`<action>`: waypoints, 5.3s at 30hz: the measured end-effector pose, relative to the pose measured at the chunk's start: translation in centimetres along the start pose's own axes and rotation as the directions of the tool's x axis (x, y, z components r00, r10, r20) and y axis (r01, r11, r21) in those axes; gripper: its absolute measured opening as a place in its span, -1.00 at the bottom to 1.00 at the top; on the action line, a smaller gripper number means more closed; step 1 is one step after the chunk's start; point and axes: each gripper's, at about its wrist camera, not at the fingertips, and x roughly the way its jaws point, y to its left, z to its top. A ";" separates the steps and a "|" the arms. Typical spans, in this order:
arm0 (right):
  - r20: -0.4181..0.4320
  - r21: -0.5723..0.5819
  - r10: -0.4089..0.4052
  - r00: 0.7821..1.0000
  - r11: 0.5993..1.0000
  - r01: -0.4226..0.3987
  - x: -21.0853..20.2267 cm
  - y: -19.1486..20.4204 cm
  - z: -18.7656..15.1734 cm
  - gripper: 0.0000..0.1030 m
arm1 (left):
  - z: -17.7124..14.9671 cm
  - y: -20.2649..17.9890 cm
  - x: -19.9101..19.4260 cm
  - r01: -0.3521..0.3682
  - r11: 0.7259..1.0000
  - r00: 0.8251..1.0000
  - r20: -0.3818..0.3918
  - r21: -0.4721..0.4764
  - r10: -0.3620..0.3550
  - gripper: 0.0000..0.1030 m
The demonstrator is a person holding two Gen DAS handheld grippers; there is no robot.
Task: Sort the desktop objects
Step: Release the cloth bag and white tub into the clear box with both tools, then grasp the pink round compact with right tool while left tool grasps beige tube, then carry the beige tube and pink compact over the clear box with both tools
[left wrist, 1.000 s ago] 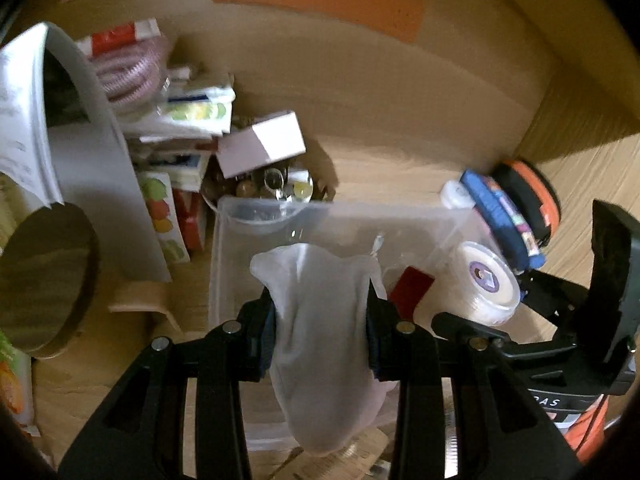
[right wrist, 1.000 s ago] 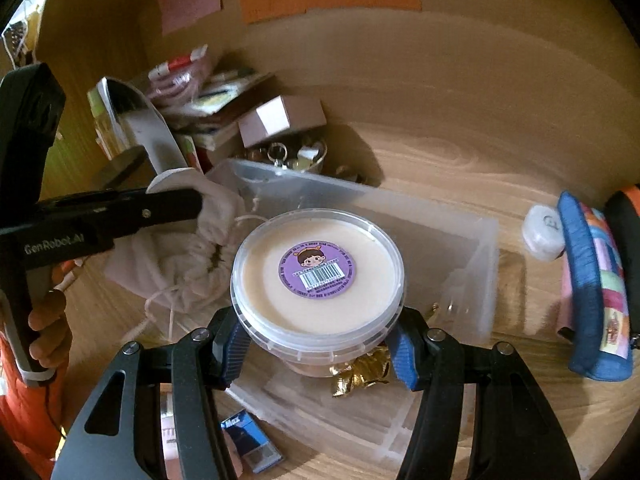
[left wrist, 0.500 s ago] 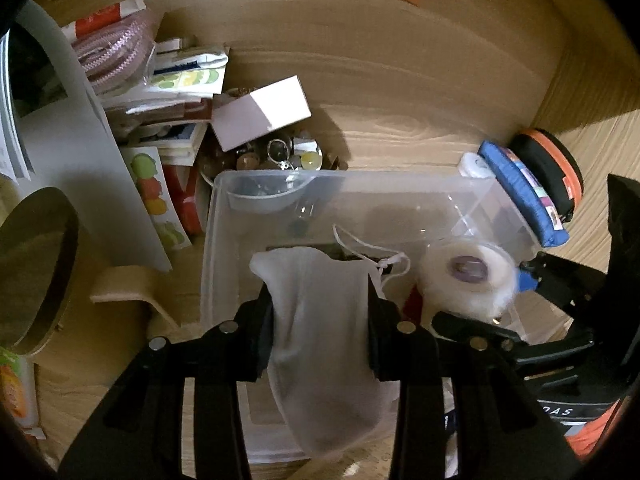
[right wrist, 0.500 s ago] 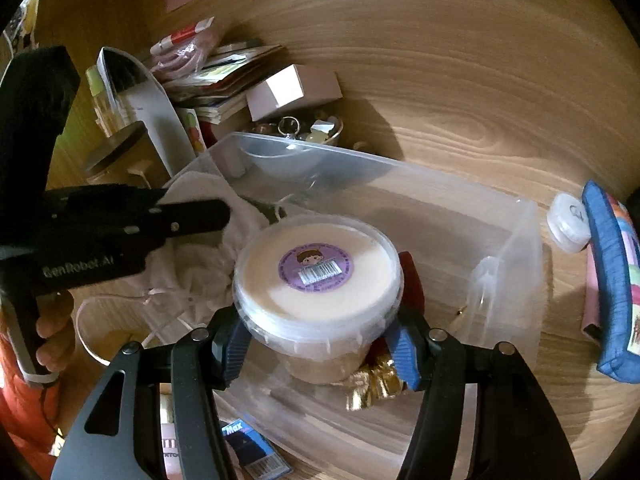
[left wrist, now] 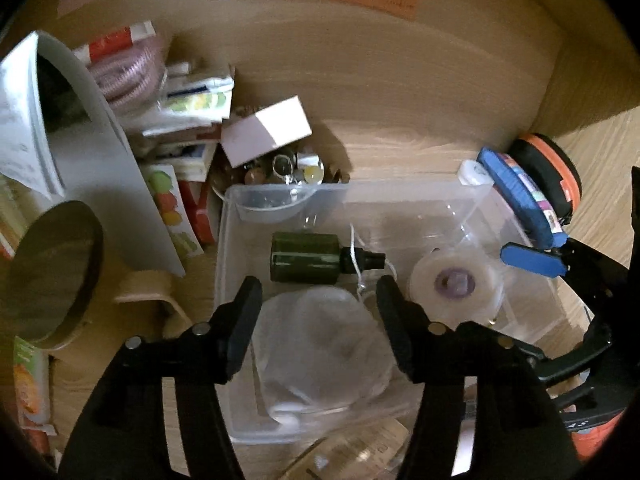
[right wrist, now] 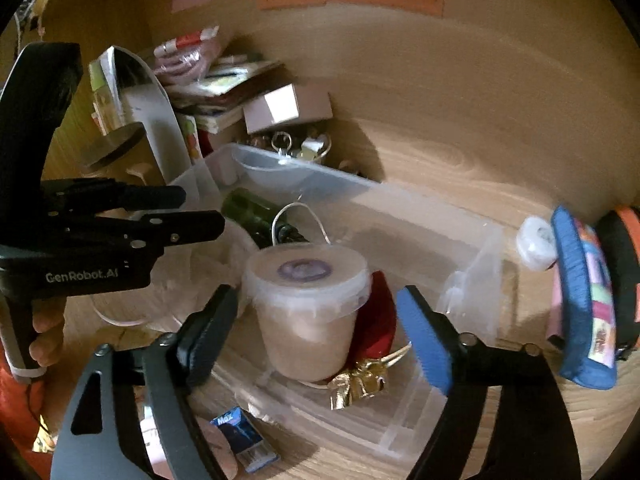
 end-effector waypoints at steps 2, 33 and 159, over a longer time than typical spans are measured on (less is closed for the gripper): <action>0.001 -0.011 -0.003 1.000 1.000 0.003 -0.6 0.1 -0.1 0.59 | 0.0 0.0 -0.7 -0.006 1.000 1.000 0.012 0.001 0.006 0.28; 0.060 0.076 0.032 0.998 0.996 -0.036 -8.6 3.4 -7.4 0.64 | -8.4 0.8 -9.1 -0.044 0.999 0.998 0.045 -0.016 0.045 0.81; 0.133 0.112 0.048 0.990 0.992 -0.063 -8.8 -1.3 -3.4 0.23 | -1.9 -0.1 -9.4 0.172 0.984 0.965 0.206 -0.044 -0.160 -0.49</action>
